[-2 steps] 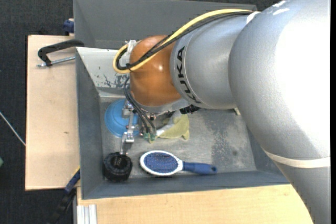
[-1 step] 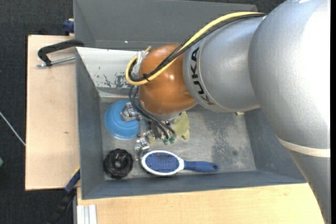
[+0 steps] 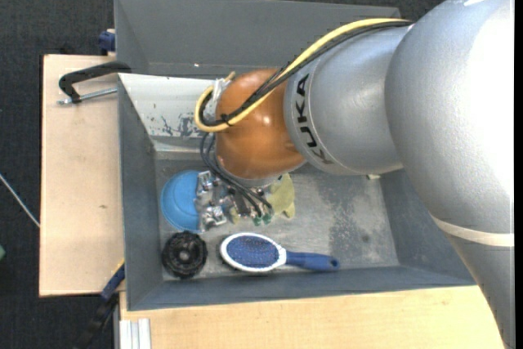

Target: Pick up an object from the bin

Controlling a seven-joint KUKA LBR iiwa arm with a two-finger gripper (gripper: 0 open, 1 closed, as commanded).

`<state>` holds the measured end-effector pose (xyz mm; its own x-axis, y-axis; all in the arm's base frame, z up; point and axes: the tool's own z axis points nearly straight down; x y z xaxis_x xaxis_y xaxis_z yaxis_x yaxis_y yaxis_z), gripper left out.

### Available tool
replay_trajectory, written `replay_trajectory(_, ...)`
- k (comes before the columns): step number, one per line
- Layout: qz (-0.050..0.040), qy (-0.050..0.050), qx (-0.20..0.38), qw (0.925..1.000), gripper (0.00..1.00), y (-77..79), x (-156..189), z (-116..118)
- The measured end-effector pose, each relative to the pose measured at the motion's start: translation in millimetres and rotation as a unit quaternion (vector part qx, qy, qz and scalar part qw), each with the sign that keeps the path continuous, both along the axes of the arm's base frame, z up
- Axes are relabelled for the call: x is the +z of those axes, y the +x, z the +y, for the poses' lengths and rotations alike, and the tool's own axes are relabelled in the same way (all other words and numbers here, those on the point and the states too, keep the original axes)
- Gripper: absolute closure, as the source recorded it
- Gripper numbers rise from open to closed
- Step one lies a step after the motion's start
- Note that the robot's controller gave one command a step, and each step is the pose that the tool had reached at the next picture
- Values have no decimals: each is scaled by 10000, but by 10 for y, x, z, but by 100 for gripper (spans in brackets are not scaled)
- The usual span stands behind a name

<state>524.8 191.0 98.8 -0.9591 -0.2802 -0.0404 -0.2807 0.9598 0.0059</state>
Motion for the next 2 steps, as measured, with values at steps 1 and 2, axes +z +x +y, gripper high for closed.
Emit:
replay_trajectory(1,97,-102,1577,9874,100,653,1457,-235)
replay_trajectory(2,190,-104,1064,9941,100,426,874,-611)
